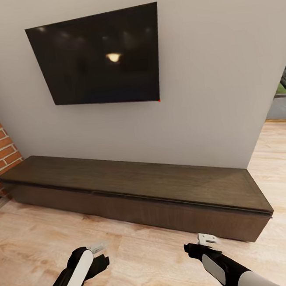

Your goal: Place each of the two pumpkins and all three candles from the living room inside a cabinet in the living room (use any cabinet), then make sure every cabinet is closed, and position the cauldron so it is next to a table in the living room.

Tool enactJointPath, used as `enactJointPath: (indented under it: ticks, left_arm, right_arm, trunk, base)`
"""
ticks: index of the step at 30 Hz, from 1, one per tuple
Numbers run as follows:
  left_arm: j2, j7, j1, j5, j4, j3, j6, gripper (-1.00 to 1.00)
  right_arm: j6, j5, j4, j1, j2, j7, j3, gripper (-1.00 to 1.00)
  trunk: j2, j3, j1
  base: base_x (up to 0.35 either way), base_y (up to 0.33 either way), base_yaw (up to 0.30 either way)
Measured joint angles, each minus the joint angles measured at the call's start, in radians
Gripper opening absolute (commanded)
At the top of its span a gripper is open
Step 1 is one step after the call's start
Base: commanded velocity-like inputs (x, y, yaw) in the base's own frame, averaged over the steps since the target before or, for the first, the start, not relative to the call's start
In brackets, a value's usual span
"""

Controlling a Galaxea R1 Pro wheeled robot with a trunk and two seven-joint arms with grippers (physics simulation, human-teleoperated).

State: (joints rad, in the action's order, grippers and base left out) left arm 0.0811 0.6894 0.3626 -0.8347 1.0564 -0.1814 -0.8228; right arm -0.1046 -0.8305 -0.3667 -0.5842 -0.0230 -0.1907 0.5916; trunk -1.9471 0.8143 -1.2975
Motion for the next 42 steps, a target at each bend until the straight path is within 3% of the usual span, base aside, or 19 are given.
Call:
enactJointPath:
  ticks: [10,14,21,23,26,31,34,38,42]
  left_arm:
    - [0.001,-0.004,0.000,0.004,-0.003,0.079,0.016,1.00]
    - [0.003,-0.005,0.002,0.007,-0.040,0.087,0.066,1.00]
    - [0.002,-0.007,0.003,0.010,-0.127,0.085,0.097,1.00]
    - [0.003,-0.009,0.003,0.011,-0.199,0.084,0.154,1.00]
    - [0.011,-0.012,0.003,0.020,-0.312,0.082,0.291,1.00]
    - [0.020,-0.016,0.003,0.092,-0.435,0.078,0.415,1.00]
    - [0.017,-0.017,0.002,0.128,-0.502,0.063,0.546,1.00]
    - [0.015,-0.017,0.000,0.134,-0.533,0.010,0.589,1.00]
    - [0.014,-0.021,0.000,0.135,-0.587,-0.017,0.644,1.00]
  right_arm:
    - [0.004,0.002,0.001,0.000,0.000,0.000,0.001,1.00]
    - [0.005,0.002,0.001,0.000,0.000,0.000,0.001,1.00]
    - [0.003,0.005,0.000,0.000,0.000,0.002,0.003,1.00]
    - [-0.001,0.005,0.000,0.000,0.000,0.003,0.005,1.00]
    - [-0.011,0.004,-0.001,0.000,0.001,-0.009,0.009,1.00]
    - [-0.054,0.025,0.000,0.000,0.006,-0.101,0.062,1.00]
    - [-0.033,0.031,-0.001,0.000,0.007,-0.119,0.079,1.00]
    - [-0.025,0.038,-0.001,0.000,0.007,-0.122,0.082,1.00]
    - [0.001,0.040,-0.001,0.000,0.009,-0.123,0.084,1.00]
  trunk:
    - [0.070,-0.028,0.038]
    - [0.098,-0.038,0.054]
    - [0.147,-0.057,0.081]
    - [0.161,-0.063,0.088]
    - [0.182,-0.071,0.100]
    - [0.217,-0.085,0.119]
    - [0.224,-0.086,0.123]
    - [0.224,-0.084,0.123]
    - [0.224,-0.082,0.123]
  base:
    - [0.000,0.000,0.291]
    - [0.000,0.000,0.291]
    - [0.000,0.000,0.291]
    - [0.000,0.000,0.291]
    - [0.000,0.000,0.291]
    - [0.000,0.000,0.291]
    - [0.000,0.000,0.290]
    - [0.000,0.000,0.290]
    - [0.000,0.000,0.284]
